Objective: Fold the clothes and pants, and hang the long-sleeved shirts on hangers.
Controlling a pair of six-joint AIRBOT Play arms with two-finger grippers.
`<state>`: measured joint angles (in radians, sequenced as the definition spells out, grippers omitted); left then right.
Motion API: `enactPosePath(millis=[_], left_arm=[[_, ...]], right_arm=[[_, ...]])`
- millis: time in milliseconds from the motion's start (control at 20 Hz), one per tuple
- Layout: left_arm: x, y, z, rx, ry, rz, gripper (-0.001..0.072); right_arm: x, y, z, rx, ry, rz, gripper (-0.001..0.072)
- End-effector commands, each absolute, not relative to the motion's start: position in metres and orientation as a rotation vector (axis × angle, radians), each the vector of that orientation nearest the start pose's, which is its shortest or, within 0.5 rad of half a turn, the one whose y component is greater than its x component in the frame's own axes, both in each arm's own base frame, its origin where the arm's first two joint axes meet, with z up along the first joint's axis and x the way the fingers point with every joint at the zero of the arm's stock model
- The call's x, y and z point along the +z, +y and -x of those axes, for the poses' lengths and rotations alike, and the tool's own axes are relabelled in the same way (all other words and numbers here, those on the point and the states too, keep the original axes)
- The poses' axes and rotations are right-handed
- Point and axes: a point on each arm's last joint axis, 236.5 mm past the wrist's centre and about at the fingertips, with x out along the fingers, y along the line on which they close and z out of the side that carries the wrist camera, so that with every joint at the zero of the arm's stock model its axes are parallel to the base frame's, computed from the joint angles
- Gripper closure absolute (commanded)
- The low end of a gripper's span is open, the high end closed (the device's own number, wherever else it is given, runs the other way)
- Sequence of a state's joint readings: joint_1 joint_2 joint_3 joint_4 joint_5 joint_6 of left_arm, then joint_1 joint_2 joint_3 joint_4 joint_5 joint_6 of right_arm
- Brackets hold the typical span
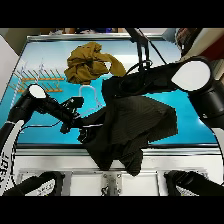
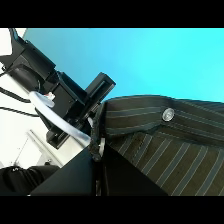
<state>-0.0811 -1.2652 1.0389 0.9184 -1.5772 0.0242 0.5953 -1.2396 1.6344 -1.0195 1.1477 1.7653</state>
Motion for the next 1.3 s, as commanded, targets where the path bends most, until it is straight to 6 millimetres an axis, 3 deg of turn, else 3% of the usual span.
enactPosePath(millis=[0, 400, 450, 550, 600, 800, 1000, 1250], left_arm=[[0.021, -0.165, -0.250, -1.635, 0.851, -0.616, 0.0691], [0.021, -0.165, -0.250, -1.635, 0.851, -0.616, 0.0691], [0.021, -0.165, -0.250, -1.635, 0.851, -0.616, 0.0691], [0.021, -0.165, -0.250, -1.635, 0.851, -0.616, 0.0691], [0.021, -0.165, -0.250, -1.635, 0.851, -0.616, 0.0691], [0.022, -0.165, -0.250, -1.635, 0.852, -0.615, 0.0691], [0.022, -0.165, -0.248, -1.642, 0.855, -0.613, 0.0691], [0.022, -0.165, -0.248, -1.643, 0.855, -0.612, 0.0691]], right_arm=[[0.245, 0.360, -0.309, 0.883, 0.926, -0.365, 0.0689], [0.232, 0.372, -0.306, 0.889, 0.961, -0.360, 0.0681], [0.232, 0.372, -0.307, 0.889, 0.961, -0.360, 0.0642], [0.232, 0.372, -0.307, 0.889, 0.961, -0.360, 0.0277], [0.232, 0.371, -0.307, 0.889, 0.961, -0.360, 0.0240], [0.223, 0.363, -0.301, 0.892, 0.997, -0.308, 0.0240], [0.214, 0.338, -0.301, 0.845, 1.048, -0.263, 0.0240], [0.237, 0.310, -0.311, 0.799, 0.977, -0.284, 0.0239]])
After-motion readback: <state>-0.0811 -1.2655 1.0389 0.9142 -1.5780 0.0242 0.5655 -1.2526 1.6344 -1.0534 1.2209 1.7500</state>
